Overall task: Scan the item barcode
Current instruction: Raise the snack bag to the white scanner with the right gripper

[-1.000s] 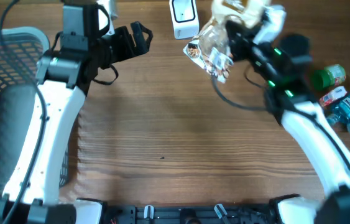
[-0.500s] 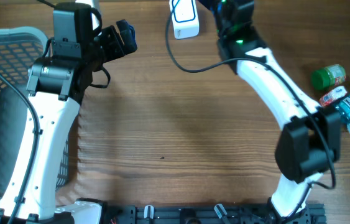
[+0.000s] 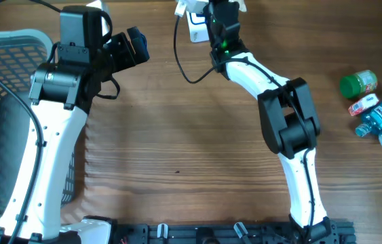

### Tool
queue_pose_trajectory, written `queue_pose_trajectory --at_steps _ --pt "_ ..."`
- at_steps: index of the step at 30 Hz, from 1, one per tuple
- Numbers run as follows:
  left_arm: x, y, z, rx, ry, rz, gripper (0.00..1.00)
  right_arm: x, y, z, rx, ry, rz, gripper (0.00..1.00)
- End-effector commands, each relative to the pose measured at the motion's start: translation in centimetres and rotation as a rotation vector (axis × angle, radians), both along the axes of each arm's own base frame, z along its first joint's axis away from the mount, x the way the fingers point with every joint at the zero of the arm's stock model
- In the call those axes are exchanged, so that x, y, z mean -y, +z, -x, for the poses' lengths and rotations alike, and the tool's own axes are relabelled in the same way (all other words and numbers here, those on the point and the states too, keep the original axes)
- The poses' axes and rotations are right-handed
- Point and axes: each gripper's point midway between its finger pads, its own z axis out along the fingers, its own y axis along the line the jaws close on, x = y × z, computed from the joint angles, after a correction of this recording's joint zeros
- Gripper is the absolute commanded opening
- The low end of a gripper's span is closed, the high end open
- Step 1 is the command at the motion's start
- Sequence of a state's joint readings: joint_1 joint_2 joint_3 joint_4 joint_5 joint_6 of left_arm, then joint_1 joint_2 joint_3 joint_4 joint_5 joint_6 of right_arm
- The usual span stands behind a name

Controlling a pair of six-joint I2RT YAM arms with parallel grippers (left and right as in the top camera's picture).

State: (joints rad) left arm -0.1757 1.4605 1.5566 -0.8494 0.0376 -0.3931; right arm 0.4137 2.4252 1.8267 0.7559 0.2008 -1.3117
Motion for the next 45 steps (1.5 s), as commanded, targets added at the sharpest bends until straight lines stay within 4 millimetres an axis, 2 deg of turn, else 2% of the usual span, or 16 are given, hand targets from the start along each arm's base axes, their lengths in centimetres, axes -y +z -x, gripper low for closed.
queue_pose_trajectory --at_steps 1,6,7,10,14,17,21,28,30,34,39,42,45 --pt "-0.4 0.2 0.0 0.012 0.000 -0.022 1.00 -3.0 0.4 0.1 0.023 0.164 0.016 0.05" --pt "-0.4 0.2 0.0 0.012 0.000 -0.022 1.00 -4.6 -2.3 0.3 0.000 0.248 0.069 0.05" --pt "-0.4 0.2 0.0 0.012 0.000 -0.022 1.00 -4.9 -4.2 0.2 -0.020 0.250 0.096 0.05" --pt "-0.4 0.2 0.0 0.012 0.000 -0.022 1.00 -6.2 -6.9 0.6 -0.080 0.274 0.115 0.05" --pt "-0.4 0.2 0.0 0.012 0.000 -0.022 1.00 -7.3 -7.5 1.0 -0.122 0.299 0.069 0.05" --pt "-0.4 0.2 0.0 0.012 0.000 -0.022 1.00 -7.9 -10.3 1.4 -0.213 0.331 0.107 0.05" --pt "-0.4 0.2 0.0 0.012 0.000 -0.022 1.00 -8.2 -12.0 1.5 -0.234 0.333 0.114 0.05" --pt "-0.4 0.2 0.0 0.012 0.000 -0.022 1.00 -9.0 -11.2 1.8 -0.252 0.320 -0.032 0.05" --pt "-0.4 0.2 0.0 0.012 0.000 -0.022 1.00 -8.6 -10.3 1.6 -0.229 0.291 -0.089 0.05" --pt "-0.4 0.2 0.0 0.012 0.000 -0.022 1.00 -8.5 -10.3 1.5 -0.239 0.282 -0.112 0.05" --pt "-0.4 0.2 0.0 0.012 0.000 -0.022 1.00 -8.5 -10.6 1.5 -0.268 0.284 -0.156 0.05" --pt "-0.4 0.2 0.0 0.012 0.000 -0.022 1.00 -9.2 -12.1 2.0 -0.317 0.327 -0.135 0.05" --pt "-0.4 0.2 0.0 0.012 0.000 -0.022 1.00 -9.7 -12.6 2.3 -0.329 0.358 -0.137 0.05"
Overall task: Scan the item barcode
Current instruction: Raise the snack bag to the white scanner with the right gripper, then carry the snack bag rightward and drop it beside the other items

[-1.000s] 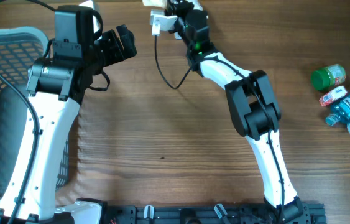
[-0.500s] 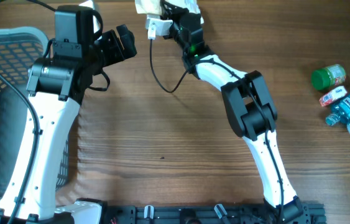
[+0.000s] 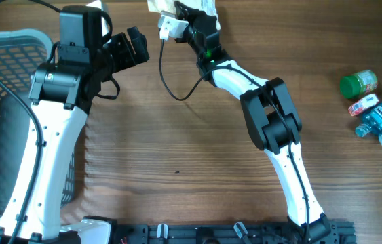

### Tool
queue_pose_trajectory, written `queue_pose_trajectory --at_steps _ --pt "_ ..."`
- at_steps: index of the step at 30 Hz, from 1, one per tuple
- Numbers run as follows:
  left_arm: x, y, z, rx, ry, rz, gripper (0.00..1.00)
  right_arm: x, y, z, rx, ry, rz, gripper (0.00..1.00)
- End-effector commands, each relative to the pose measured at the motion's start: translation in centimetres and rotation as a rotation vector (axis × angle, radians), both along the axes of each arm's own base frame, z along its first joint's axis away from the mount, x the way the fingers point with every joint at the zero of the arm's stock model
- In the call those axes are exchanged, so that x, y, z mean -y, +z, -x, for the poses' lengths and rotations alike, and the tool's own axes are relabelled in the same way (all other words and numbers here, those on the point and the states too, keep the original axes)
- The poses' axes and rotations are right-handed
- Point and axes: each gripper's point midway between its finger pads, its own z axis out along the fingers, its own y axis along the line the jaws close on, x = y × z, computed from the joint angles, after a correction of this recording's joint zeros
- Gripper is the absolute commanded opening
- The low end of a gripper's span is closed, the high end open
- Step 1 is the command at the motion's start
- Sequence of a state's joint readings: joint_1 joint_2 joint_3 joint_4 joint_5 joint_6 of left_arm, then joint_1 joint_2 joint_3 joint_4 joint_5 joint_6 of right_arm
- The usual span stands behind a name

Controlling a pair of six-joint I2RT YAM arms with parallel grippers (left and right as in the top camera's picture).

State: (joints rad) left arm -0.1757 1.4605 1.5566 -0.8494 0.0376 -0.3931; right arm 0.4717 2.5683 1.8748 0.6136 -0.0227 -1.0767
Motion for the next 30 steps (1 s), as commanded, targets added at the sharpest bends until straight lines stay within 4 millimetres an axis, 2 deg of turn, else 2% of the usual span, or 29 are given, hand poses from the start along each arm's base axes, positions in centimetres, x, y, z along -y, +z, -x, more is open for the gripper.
queue_pose_trajectory --at_steps 1,12,14,15,17,18,19,20,21,22,23,24,25,26,28,29,30 --pt "-0.4 0.2 0.0 0.012 0.000 -0.022 1.00 -1.8 -1.9 0.7 -0.046 0.073 -0.034 0.05" --pt "-0.4 0.2 0.0 0.012 0.000 -0.022 1.00 -1.7 -2.9 0.7 -0.082 0.064 -0.068 0.05" --pt "-0.4 0.2 0.0 0.012 0.000 -0.022 1.00 -0.5 0.0 -0.2 0.000 -0.028 -0.153 0.05" --pt "-0.4 0.2 0.0 0.012 0.000 -0.022 1.00 0.0 2.8 -0.3 0.045 -0.050 -0.176 0.05" --pt "-0.4 0.2 0.0 0.012 0.000 -0.022 1.00 1.7 11.4 0.1 0.155 -0.124 -0.200 0.05" --pt "-0.4 0.2 0.0 0.012 0.000 -0.022 1.00 3.9 16.5 0.6 0.217 -0.224 -0.204 0.05" --pt "-0.4 0.2 0.0 0.012 0.000 -0.022 1.00 7.0 21.5 1.6 0.259 -0.360 -0.280 0.05" --pt "-0.4 0.2 0.0 0.012 0.000 -0.022 1.00 10.2 24.7 2.5 0.258 -0.481 -0.384 0.05" --pt "-0.4 0.2 0.0 0.012 0.000 -0.022 1.00 14.2 27.1 3.6 0.216 -0.613 -0.462 0.05" --pt "-0.4 0.2 0.0 0.012 0.000 -0.022 1.00 19.6 29.8 6.0 0.142 -0.756 -0.541 0.05" --pt "-0.4 0.2 0.0 0.012 0.000 -0.022 1.00 27.2 30.0 9.7 -0.033 -0.905 -0.735 0.05" --pt "-0.4 0.2 0.0 0.012 0.000 -0.022 1.00 33.6 27.5 12.0 -0.238 -0.982 -0.859 0.05" --pt "-0.4 0.2 0.0 0.012 0.000 -0.022 1.00 39.3 25.0 13.8 -0.334 -1.106 -0.926 0.05" --pt "-0.4 0.2 0.0 0.012 0.000 -0.022 1.00 43.6 22.6 15.8 -0.392 -1.248 -0.949 0.05" --pt "-0.4 0.2 0.0 0.012 0.000 -0.022 1.00 49.2 16.6 19.7 -0.545 -1.456 -1.002 0.05" --pt "-0.4 0.2 0.0 0.012 0.000 -0.022 1.00 50.6 15.0 20.4 -0.557 -1.501 -1.015 0.04" --pt "-0.4 0.2 0.0 0.012 0.000 -0.022 1.00 52.0 12.4 21.2 -0.580 -1.553 -1.008 0.05"
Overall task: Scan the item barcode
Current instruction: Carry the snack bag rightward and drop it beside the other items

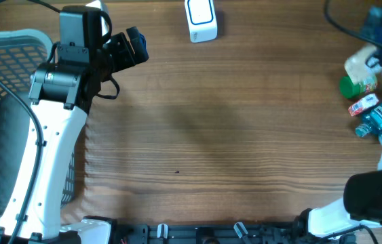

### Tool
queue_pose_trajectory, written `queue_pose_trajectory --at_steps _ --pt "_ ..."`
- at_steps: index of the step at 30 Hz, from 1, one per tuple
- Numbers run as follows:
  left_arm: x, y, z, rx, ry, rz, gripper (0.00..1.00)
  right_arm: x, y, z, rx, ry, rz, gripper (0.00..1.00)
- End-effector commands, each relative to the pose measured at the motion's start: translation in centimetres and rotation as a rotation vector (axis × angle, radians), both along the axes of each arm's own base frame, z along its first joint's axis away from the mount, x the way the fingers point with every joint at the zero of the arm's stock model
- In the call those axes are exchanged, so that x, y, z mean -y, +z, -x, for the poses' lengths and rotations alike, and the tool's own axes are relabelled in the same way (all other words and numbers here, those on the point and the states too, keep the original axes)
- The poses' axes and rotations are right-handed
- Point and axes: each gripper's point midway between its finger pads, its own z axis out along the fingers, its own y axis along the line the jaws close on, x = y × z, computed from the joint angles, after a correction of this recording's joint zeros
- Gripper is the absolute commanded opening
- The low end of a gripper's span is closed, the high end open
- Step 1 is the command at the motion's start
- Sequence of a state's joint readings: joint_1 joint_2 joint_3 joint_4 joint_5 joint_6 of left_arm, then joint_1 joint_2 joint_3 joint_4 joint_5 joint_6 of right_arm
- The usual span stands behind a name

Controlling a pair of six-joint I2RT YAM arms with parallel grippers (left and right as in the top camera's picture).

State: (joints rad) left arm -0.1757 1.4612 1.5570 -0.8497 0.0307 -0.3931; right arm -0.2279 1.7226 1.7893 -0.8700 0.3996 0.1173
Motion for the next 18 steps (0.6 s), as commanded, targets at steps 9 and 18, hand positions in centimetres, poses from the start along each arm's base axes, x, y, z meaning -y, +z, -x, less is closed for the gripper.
queue_pose_trajectory --at_steps 9,18 --pt "-0.3 0.3 0.0 0.012 -0.005 -0.017 1.00 7.4 -20.3 5.4 -0.177 -0.218 -0.224 1.00" --pt "-0.1 1.7 -1.2 0.087 -0.004 -0.004 1.00 -0.7 17.1 0.4 0.827 0.261 -0.106 1.00"
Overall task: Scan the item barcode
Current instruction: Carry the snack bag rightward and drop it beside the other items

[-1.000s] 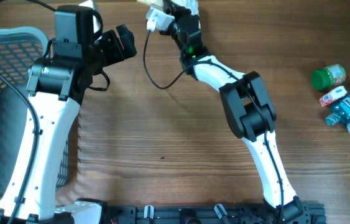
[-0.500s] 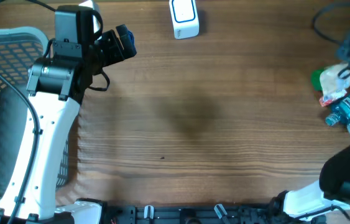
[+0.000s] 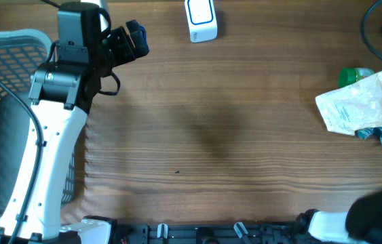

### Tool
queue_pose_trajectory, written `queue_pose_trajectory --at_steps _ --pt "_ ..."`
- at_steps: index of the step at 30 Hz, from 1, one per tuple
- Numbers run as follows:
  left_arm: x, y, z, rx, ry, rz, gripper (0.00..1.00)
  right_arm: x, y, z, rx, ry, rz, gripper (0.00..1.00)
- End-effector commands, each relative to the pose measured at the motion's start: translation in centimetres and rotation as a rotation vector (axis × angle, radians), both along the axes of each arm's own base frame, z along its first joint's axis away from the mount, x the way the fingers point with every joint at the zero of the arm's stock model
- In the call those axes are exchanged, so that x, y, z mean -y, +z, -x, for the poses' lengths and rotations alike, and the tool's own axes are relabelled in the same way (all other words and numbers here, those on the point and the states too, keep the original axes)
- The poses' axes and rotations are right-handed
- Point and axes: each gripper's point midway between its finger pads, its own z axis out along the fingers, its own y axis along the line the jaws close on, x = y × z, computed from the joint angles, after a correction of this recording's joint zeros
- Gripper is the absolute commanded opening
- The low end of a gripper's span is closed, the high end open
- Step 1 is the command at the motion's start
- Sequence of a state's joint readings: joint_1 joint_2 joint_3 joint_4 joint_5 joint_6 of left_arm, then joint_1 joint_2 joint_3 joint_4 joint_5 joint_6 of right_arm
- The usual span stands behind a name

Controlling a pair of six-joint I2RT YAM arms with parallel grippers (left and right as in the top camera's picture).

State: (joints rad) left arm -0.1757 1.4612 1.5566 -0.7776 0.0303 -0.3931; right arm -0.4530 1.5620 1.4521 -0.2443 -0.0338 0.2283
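The white barcode scanner lies at the table's far edge, centre. A white crinkled pouch with small print hangs raised at the right. Its right edge reaches the frame's border, where my right gripper is shut on it, fingers mostly cut off. My left gripper hovers at the far left, well left of the scanner, its dark fingers apart with nothing between them.
Under the pouch lie a green-lidded jar and a blue packet, both partly covered. A grey mesh basket fills the left edge, beside the left arm. The right arm's cable loops at the top right.
The right gripper was over the pile of items at the far right; now the white pouch hangs raised there, covering most of the pile. The left gripper has shifted slightly toward the far edge.
My right arm first reached across to the scanner at the far edge, then stood a little left of it. It then stood at the pile on the far right with the scanner left in place. Now it holds the white pouch up.
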Motion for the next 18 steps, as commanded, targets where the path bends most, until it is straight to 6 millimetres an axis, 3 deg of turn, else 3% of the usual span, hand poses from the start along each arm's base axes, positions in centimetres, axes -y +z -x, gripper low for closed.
queue_pose_trajectory --at_steps 1,2,3,4,5,7,9,10,12,15,18 --pt "-0.2 0.7 -0.3 0.035 -0.004 -0.013 1.00 -6.4 16.4 3.0 0.377 0.153 0.117 1.00" --pt "-0.2 1.9 -1.1 0.092 -0.001 -0.009 1.00 -8.2 20.3 4.7 0.462 0.178 0.153 1.00" --pt "-0.5 3.3 -2.1 0.167 -0.006 -0.052 1.00 -9.1 22.3 5.9 0.499 0.189 0.173 1.00" --pt "-1.1 6.3 -3.7 0.317 0.004 -0.123 1.00 -10.4 24.5 8.1 0.528 0.204 0.238 1.00" --pt "-2.3 10.0 -4.9 0.468 0.090 -0.133 1.00 -11.1 25.4 9.8 0.528 0.208 0.299 1.00" --pt "-3.8 14.1 -5.5 0.633 0.195 -0.133 1.00 -11.8 24.8 11.8 0.457 0.216 0.355 1.00" --pt "-5.4 15.4 -5.2 0.676 0.257 -0.245 1.00 -12.8 24.7 14.8 0.400 0.226 0.464 1.00" --pt "-6.5 14.6 -4.6 0.619 0.257 -0.415 1.00 -13.7 25.1 17.4 0.405 0.227 0.468 1.00" --pt "-8.1 13.3 -3.3 0.524 0.271 -0.562 1.00 -14.9 25.2 20.5 0.418 0.224 0.476 0.99" --pt "-7.4 16.9 0.5 0.608 0.214 -0.512 1.00 -16.2 23.2 24.2 0.424 0.225 0.478 1.00" --pt "-7.7 20.1 7.0 0.713 0.198 -0.463 1.00 -17.1 19.8 26.4 0.415 0.234 0.472 1.00"
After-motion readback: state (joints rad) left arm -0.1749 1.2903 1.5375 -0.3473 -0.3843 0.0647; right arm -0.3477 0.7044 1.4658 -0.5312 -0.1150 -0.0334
